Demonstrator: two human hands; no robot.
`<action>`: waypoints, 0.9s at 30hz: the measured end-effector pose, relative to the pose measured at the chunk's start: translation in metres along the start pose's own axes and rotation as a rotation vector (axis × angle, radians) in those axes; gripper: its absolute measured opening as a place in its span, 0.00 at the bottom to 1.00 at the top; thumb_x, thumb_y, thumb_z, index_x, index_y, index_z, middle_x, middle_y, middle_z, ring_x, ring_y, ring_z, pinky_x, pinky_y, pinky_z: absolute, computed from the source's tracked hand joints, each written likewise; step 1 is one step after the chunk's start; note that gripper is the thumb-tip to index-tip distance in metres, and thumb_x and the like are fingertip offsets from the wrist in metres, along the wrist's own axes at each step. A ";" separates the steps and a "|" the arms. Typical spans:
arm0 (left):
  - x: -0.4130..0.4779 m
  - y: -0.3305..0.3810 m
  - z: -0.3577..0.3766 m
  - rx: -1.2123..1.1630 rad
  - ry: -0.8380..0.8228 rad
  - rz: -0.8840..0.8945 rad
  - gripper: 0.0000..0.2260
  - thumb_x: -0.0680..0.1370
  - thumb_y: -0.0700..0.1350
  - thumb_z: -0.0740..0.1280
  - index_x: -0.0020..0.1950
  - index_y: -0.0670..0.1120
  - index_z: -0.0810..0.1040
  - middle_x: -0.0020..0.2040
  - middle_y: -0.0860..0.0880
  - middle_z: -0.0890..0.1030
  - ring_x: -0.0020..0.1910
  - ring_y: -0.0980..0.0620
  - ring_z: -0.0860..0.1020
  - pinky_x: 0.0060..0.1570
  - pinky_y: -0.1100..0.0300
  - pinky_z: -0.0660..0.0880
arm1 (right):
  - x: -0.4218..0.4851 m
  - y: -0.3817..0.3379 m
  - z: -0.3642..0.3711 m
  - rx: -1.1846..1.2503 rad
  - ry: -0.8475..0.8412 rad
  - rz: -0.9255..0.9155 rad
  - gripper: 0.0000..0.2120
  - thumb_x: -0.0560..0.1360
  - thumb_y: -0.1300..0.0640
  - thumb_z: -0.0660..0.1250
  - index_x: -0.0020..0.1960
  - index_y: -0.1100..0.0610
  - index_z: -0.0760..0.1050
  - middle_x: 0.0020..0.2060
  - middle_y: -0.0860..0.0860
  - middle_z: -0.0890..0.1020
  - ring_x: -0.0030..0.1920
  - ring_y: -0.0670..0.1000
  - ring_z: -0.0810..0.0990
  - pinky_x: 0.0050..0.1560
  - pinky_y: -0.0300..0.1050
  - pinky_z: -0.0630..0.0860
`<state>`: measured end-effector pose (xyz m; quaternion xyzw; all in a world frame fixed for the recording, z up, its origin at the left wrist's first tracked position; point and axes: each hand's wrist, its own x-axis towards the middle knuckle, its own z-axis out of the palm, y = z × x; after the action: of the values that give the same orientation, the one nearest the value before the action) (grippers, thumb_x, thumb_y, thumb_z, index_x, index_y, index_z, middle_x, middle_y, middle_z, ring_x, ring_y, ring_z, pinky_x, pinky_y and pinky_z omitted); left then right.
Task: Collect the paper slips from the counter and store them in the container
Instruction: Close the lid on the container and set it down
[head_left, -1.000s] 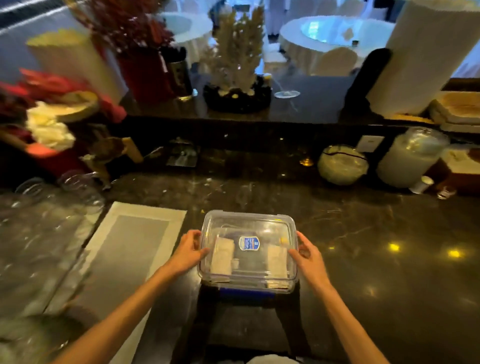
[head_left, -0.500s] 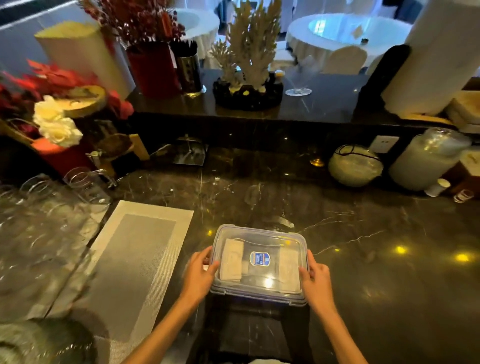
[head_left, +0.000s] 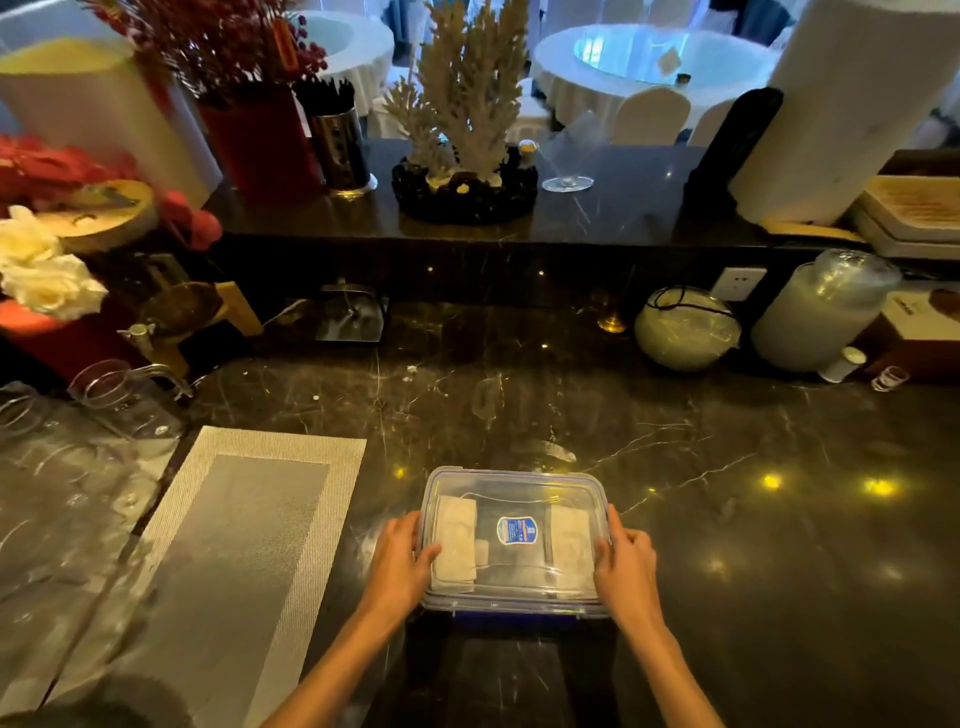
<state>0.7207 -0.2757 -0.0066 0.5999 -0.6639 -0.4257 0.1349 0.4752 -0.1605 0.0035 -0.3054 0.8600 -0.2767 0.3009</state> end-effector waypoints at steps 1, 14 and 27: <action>0.002 -0.002 0.000 0.013 -0.022 -0.007 0.23 0.77 0.44 0.69 0.72 0.46 0.68 0.68 0.45 0.72 0.65 0.47 0.74 0.65 0.47 0.74 | 0.002 -0.001 0.000 -0.010 -0.001 -0.001 0.29 0.81 0.57 0.60 0.79 0.51 0.53 0.62 0.56 0.68 0.60 0.49 0.69 0.64 0.48 0.72; 0.017 -0.004 -0.008 -0.020 -0.107 -0.037 0.22 0.75 0.40 0.71 0.67 0.47 0.69 0.62 0.47 0.73 0.51 0.52 0.77 0.52 0.56 0.79 | 0.004 -0.002 0.001 -0.051 -0.016 -0.003 0.26 0.81 0.54 0.59 0.77 0.46 0.57 0.64 0.57 0.70 0.64 0.55 0.71 0.64 0.54 0.73; 0.023 -0.002 -0.009 0.006 -0.210 -0.056 0.21 0.75 0.39 0.71 0.64 0.45 0.66 0.60 0.47 0.66 0.63 0.45 0.74 0.64 0.45 0.75 | 0.006 -0.002 0.001 0.012 -0.049 0.185 0.24 0.80 0.50 0.61 0.74 0.40 0.59 0.63 0.58 0.70 0.61 0.60 0.75 0.63 0.64 0.73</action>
<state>0.7222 -0.3002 -0.0106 0.5707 -0.6586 -0.4879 0.0506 0.4727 -0.1662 0.0025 -0.2295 0.8754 -0.2452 0.3478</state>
